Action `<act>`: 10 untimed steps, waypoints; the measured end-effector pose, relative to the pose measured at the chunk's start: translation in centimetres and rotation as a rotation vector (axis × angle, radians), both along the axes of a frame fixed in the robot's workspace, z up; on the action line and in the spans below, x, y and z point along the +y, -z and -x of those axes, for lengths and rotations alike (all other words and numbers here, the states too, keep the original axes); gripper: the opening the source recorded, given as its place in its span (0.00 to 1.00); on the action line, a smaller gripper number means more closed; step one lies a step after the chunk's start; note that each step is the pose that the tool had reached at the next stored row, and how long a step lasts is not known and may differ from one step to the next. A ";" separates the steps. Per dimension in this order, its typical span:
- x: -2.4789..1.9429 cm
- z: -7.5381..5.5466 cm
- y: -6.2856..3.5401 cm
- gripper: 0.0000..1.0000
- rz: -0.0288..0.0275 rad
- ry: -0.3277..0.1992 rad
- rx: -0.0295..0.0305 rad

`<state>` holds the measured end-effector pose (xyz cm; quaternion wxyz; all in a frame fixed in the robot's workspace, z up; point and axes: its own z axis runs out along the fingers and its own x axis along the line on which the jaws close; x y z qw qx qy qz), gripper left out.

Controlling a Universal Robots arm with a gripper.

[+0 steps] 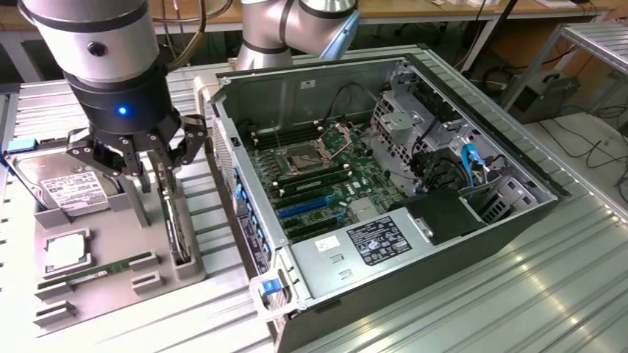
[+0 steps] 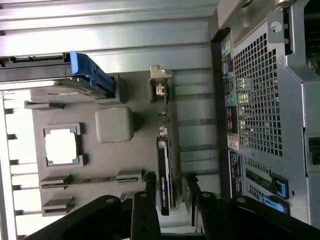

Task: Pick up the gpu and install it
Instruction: 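Pick up the gpu and move the gpu toward the slot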

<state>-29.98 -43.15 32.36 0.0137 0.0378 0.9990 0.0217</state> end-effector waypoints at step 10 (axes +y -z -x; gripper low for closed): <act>0.01 0.6 5.36 0.36 -0.0001 0.003 -0.0241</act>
